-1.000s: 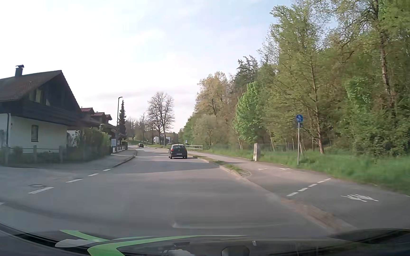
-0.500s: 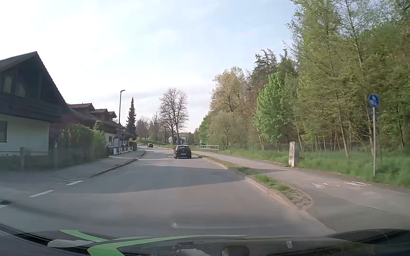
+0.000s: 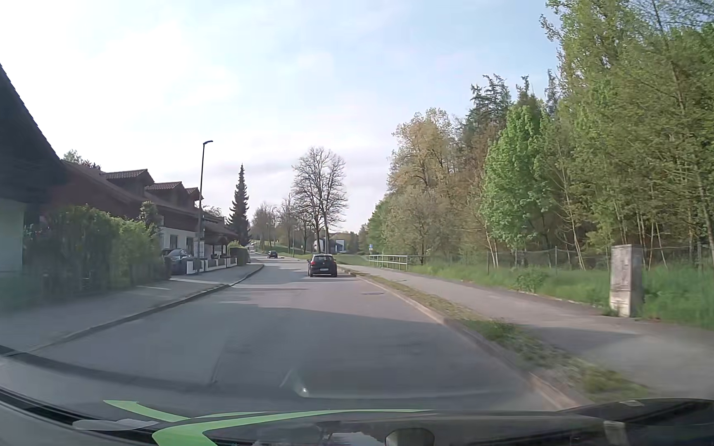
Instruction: Follow the waypoints while adhering to traffic rules and regulations
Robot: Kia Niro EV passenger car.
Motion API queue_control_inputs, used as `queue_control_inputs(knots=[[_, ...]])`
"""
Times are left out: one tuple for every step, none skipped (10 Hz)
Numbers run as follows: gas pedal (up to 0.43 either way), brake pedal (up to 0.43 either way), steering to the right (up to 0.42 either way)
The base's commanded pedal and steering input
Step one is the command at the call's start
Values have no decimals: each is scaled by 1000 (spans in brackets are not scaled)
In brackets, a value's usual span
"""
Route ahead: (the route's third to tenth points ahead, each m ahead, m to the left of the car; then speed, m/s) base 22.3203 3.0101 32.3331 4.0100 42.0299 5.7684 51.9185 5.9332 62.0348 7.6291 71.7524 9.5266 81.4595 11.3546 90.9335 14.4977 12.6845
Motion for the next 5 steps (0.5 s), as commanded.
queue_control_inputs(knots=[[177,0,-32],[177,0,-31],[177,0,-31],[177,0,-30],[177,0,-30]])
